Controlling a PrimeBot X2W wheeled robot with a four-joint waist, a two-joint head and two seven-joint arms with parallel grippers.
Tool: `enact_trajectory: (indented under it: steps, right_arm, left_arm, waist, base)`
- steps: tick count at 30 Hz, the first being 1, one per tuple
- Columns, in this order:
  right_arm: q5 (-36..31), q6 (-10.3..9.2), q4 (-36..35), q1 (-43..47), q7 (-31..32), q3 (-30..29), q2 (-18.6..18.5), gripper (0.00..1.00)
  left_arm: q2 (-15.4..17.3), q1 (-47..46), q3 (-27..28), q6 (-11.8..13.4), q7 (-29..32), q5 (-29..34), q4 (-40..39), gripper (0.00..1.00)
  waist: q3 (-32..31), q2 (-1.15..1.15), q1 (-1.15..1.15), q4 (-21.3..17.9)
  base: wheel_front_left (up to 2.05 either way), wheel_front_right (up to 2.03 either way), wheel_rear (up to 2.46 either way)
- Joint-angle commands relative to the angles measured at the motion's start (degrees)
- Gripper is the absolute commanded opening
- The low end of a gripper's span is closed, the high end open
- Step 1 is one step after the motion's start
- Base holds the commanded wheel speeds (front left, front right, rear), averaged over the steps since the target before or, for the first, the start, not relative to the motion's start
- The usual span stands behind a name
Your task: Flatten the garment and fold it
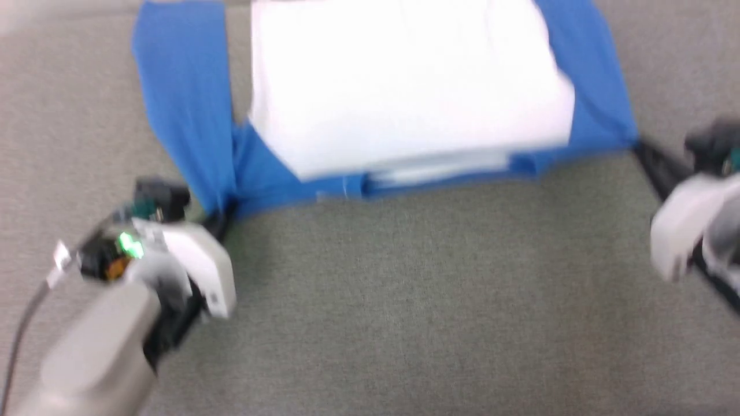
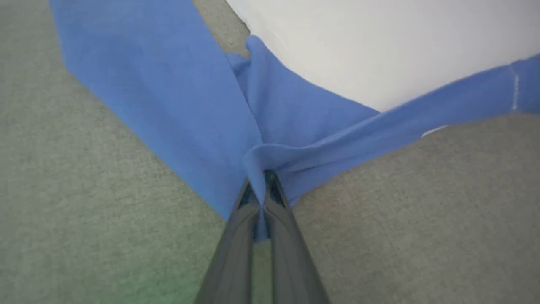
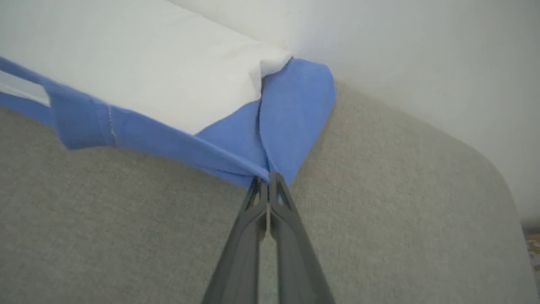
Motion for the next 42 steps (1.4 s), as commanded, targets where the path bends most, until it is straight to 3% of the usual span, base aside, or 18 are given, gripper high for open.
enact_trajectory:
  steps: [1, 10, 18, 24, 25, 26, 27, 28, 35, 42]
  right_arm:
    - [0.5, -0.88, -2.3, 6.0, 2.5, -3.4, -0.2, 0.0]
    - [-1.5, -0.88, -14.5, 25.8, 11.2, -14.2, 6.4, 0.0]
    - [-1.9, -0.88, -18.3, 36.7, 18.6, -18.7, 11.0, 0.0]
    - [-2.3, -0.88, -18.1, 42.0, 22.3, -18.0, 14.0, 0.0]
    - [-2.3, -0.88, -17.6, 42.2, 21.9, -17.7, 14.4, 0.0]
    - [-2.5, -0.88, -17.1, 42.2, 21.2, -17.4, 14.8, 0.0]
    - [-2.4, -0.88, -16.4, 42.3, 20.7, -16.9, 15.2, 0.51]
    - [-2.4, -0.88, -15.6, 42.4, 20.5, -16.6, 15.5, 1.0]
    - [-2.8, -0.88, -13.3, 43.6, 18.3, -16.8, 17.0, 1.0]
    - [-3.4, -0.88, -16.1, 45.8, 14.3, -20.8, 19.1, 1.0]
  left_arm:
    - [1.3, 6.7, 0.0, 2.1, 1.8, -2.1, -1.4, 0.0]
    - [4.0, 22.2, -0.3, 8.3, 6.2, -7.7, -13.1, 0.0]
    - [4.8, 28.6, -2.2, 10.5, 8.9, -9.5, -19.0, 0.0]
    - [3.5, 29.9, -3.2, 10.9, 6.7, -8.3, -19.2, 0.0]
    - [3.0, 29.8, -3.2, 10.9, 5.7, -8.0, -18.8, 0.15]
    - [2.4, 29.7, -3.2, 11.0, 4.9, -7.7, -18.3, 0.49]
    - [1.8, 29.6, -3.3, 10.8, 4.1, -7.4, -17.9, 1.0]
    - [1.3, 29.6, -3.3, 10.5, 3.3, -7.4, -17.6, 1.0]
    - [-0.6, 30.7, -2.3, 10.6, -0.8, -7.8, -16.9, 1.0]
    - [0.2, 32.7, 1.4, 13.1, -5.4, -8.2, -20.3, 1.0]
  waist:
    - [-6.1, -0.01, 0.02, 1.4]
    - [-10.9, -0.01, 0.02, 2.2]
    - [-12.3, -0.01, 0.02, 3.1]
    - [-13.0, -0.01, 0.02, 3.1]
    - [-13.1, -0.01, 0.02, 3.0]
    - [-13.1, -0.01, 0.02, 2.9]
    - [-13.3, -0.01, 0.02, 2.9]
    - [-13.5, -0.01, 0.02, 2.9]
    - [-15.4, -0.01, 0.02, 2.7]
    - [-16.9, -0.01, 0.02, 2.7]
  base:
    - [0.0, 0.0, 0.0]
    - [0.0, 0.0, 0.0]
    - [0.0, 0.0, 0.0]
    - [0.0, 0.0, 0.0]
    - [0.0, 0.0, 0.0]
    - [0.0, 0.0, 0.0]
    - [0.0, 0.0, 0.0]
    - [0.0, 0.0, 0.0]
    - [0.0, 0.0, 0.0]
    - [0.0, 0.0, 0.0]
